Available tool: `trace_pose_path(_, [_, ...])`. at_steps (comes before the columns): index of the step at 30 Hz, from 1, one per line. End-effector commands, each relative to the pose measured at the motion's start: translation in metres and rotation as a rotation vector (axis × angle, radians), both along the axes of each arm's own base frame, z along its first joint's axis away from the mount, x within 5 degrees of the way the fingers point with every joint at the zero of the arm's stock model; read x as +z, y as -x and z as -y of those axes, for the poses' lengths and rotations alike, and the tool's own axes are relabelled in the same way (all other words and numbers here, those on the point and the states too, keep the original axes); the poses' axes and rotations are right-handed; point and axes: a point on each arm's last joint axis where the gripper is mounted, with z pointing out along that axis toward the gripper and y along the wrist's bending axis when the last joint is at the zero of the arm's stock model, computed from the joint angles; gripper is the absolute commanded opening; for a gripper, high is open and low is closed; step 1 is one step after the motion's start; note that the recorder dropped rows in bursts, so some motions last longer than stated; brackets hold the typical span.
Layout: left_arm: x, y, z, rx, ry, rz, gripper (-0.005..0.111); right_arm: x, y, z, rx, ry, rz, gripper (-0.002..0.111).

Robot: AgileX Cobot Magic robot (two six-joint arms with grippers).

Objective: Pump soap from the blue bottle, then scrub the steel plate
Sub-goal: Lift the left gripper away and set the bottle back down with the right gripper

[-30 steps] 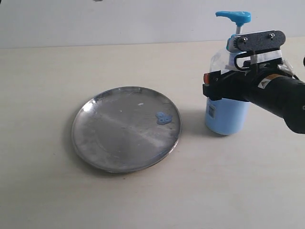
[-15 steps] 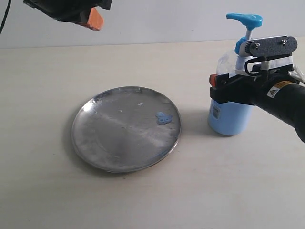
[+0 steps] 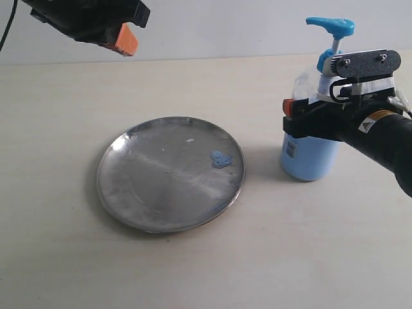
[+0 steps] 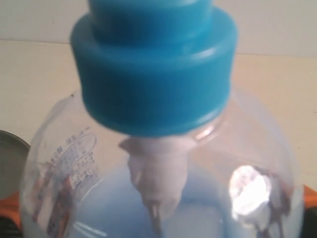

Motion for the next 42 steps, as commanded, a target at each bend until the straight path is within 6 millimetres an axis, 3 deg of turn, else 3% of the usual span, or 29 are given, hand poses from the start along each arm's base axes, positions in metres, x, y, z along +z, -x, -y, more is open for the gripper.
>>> trace_pose_path(1, [0.001, 0.006, -0.004, -0.013, 0.003, 0.014, 0.0, 0.009, -0.004, 0.001, -0.008, -0.015, 0.074, 0.01])
trace_pose_path(9, [-0.014, 0.016, -0.009, -0.029, -0.023, 0.002, 0.0, 0.008, -0.003, 0.0, -0.002, -0.011, 0.058, 0.066])
trace_pose_path(18, [-0.01, 0.026, -0.014, -0.018, -0.008, 0.039, 0.0, 0.015, 0.001, 0.001, 0.004, -0.016, 0.035, 0.097])
trace_pose_path(30, [-0.01, 0.03, -0.013, -0.048, 0.011, 0.052, 0.0, 0.044, 0.021, 0.004, 0.047, -0.007, -0.044, 0.103])
trace_pose_path(42, [-0.029, 0.033, -0.012, -0.061, 0.019, 0.057, 0.0, 0.096, 0.081, 0.016, 0.126, -0.032, -0.168, 0.102])
